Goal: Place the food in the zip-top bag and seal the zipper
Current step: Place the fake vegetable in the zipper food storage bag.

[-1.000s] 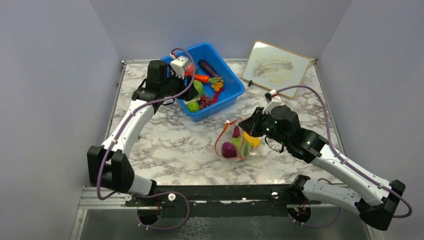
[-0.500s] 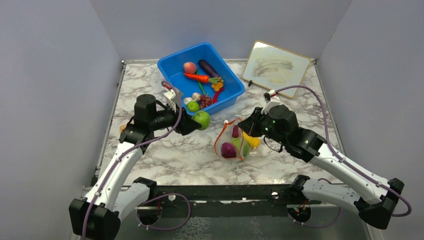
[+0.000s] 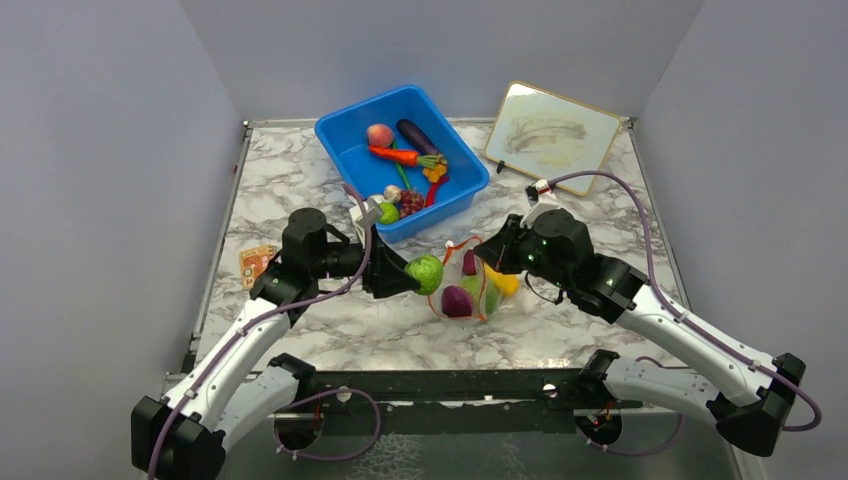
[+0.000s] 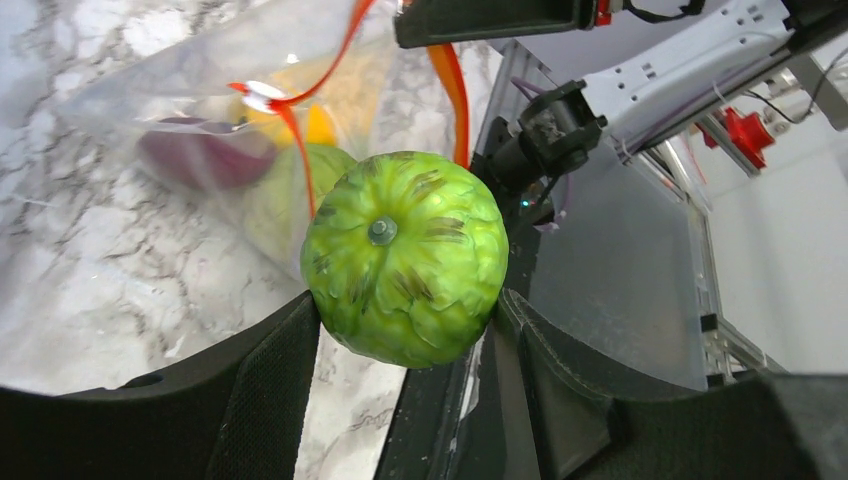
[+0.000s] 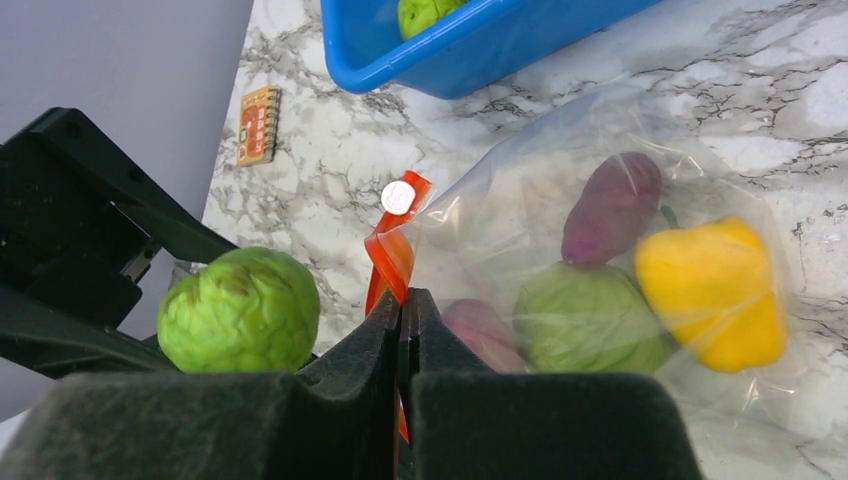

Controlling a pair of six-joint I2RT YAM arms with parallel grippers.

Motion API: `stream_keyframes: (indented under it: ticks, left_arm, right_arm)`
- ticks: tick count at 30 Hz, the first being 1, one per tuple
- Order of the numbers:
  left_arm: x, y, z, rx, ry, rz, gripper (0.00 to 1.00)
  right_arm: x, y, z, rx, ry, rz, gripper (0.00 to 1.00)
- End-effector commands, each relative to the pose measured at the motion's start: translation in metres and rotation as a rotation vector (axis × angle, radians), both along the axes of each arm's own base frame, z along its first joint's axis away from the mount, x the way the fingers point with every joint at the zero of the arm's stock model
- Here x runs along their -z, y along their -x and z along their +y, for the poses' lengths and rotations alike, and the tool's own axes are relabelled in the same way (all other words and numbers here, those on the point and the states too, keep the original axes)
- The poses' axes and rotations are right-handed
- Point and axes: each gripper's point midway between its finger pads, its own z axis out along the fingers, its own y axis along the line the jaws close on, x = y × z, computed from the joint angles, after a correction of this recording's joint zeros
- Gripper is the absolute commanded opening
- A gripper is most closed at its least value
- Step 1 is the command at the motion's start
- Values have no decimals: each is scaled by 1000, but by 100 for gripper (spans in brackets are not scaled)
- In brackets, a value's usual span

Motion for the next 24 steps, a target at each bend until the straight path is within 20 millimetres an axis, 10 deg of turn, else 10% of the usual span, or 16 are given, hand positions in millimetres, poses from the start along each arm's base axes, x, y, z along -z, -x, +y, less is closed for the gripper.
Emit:
stream_keyframes:
  ticks: [1, 24]
  left_arm:
    - [-14, 4, -19, 54, 31, -45, 49]
    - [30, -20, -71, -15, -81, -67, 46]
  right_arm:
    - [-16, -2, 2, 5, -45, -25, 1]
    - [-32, 24, 32, -231, -137, -67, 1]
